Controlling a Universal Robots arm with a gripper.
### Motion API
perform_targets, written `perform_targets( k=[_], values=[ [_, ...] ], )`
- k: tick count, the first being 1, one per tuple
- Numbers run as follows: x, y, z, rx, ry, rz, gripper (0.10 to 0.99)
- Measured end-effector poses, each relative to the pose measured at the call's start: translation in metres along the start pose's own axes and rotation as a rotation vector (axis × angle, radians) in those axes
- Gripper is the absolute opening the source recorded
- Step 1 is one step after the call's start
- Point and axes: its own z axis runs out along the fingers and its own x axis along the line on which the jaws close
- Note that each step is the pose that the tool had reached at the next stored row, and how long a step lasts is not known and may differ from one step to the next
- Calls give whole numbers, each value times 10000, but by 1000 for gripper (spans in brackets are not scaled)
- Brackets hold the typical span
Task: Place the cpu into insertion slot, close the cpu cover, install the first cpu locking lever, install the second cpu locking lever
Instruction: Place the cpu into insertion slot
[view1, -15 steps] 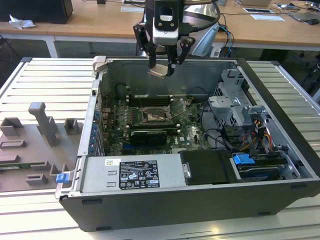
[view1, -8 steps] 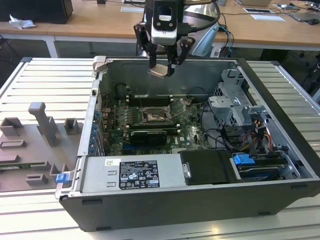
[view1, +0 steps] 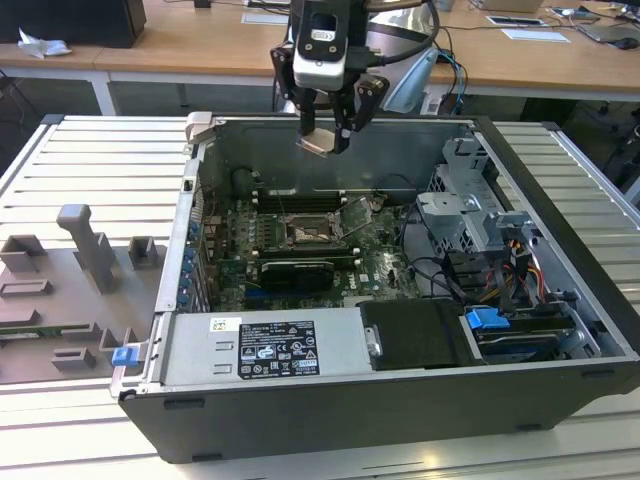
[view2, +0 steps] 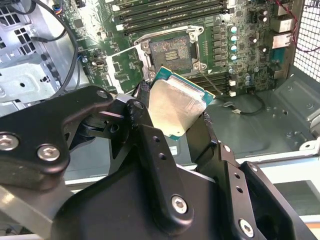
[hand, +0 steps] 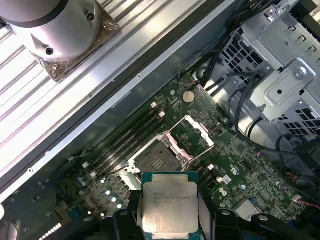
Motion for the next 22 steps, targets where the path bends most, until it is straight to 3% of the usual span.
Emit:
perform_targets(
  k=[22],
  values=[
    [0,-1,10,-20,-99,1100,537]
  ],
)
